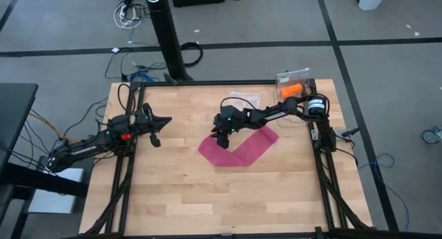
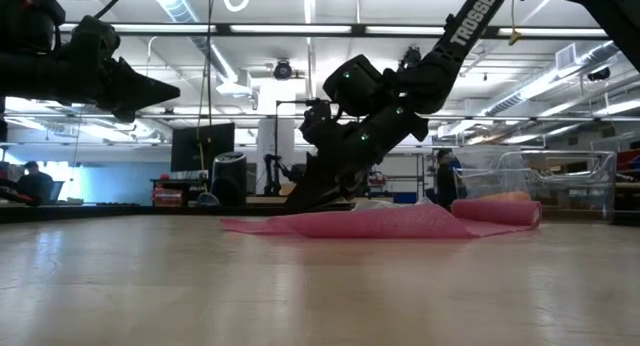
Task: Roll bandage
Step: Roll the pink bandage
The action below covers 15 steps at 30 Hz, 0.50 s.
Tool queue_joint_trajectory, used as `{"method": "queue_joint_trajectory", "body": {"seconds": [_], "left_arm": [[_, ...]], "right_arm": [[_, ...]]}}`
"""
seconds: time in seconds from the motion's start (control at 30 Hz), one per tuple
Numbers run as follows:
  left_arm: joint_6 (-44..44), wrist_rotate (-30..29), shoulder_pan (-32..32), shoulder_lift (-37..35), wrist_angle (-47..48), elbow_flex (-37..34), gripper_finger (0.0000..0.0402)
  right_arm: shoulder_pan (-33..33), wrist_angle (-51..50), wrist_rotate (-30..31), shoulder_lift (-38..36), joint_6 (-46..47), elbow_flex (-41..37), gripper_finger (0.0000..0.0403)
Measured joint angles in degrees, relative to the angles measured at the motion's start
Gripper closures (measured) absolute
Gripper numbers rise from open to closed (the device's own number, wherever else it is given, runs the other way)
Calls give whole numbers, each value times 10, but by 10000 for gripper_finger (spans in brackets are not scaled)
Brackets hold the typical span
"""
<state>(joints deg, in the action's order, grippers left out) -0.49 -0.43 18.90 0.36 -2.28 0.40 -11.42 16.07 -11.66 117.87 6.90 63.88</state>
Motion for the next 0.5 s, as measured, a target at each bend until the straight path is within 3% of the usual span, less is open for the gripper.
{"method": "queue_joint_trajectory", "body": {"seconds": [0.3, 0.5], "left_arm": [[0, 0, 0, 0, -12, 0, 390], [0, 0, 0, 0, -12, 0, 390]], "right_arm": [[15, 38, 25, 28, 9, 1, 290], [24, 35, 30, 29, 7, 1, 353]]}}
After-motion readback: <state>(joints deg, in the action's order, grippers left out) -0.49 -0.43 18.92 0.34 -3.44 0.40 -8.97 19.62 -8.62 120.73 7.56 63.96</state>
